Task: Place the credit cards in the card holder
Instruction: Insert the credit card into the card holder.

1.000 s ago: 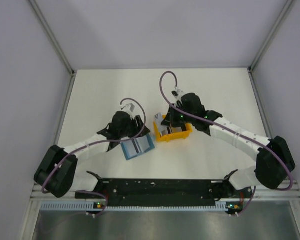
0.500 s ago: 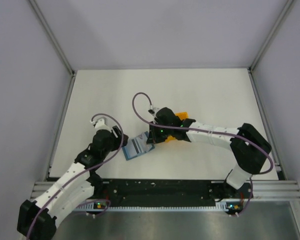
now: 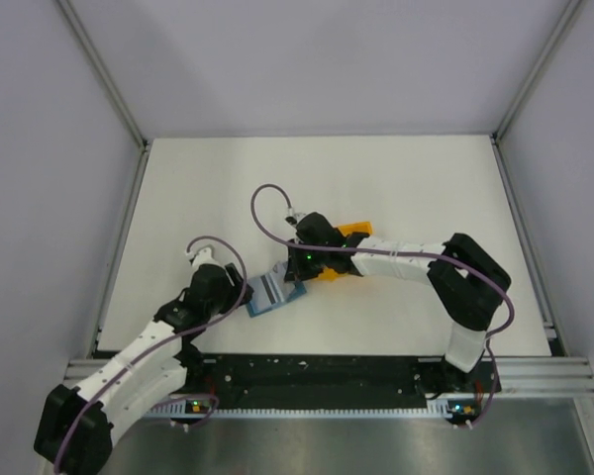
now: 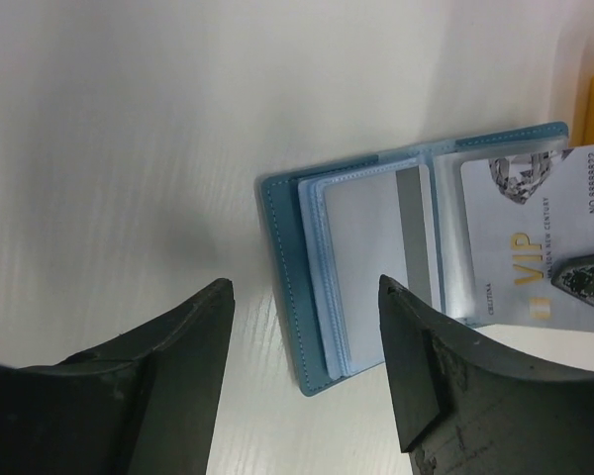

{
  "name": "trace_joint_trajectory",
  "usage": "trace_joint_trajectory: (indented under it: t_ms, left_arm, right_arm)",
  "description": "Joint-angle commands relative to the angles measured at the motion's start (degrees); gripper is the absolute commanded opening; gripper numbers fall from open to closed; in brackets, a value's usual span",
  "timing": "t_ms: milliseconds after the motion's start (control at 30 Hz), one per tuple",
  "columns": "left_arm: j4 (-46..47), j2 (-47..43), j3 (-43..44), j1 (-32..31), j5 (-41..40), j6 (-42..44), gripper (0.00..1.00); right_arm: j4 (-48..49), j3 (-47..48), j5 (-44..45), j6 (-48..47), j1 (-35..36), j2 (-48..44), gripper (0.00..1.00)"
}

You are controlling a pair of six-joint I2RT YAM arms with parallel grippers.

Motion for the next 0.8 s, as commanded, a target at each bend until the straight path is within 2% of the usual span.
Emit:
trace_joint_trajectory:
  t_ms: [0,300,533,767]
  left_arm:
    - [4.4,3.8,-0.1,0.5,4.0,0.1,0.64]
    - [10.5,9.4,-2.4,0.7,9.4,-2.0,0.63]
    - [12.6,6.7,-4.4,0.9,11.3,-2.4,0.63]
    - [15.8,0.8,-6.1,0.9,12.6,-2.7,0.44]
  right_arm:
    - [-1.1,1.7,3.8,-0.1,-1.4,0.9,0.00]
    - [-2.0,-1.3,3.4,-0.6,-2.0,3.3,0.00]
    - [-1.4,-2.6,2.3,0.1,-2.0,4.4,0.00]
    - [-1.7,-2.0,1.9,-0.3,-2.0,4.9,0.00]
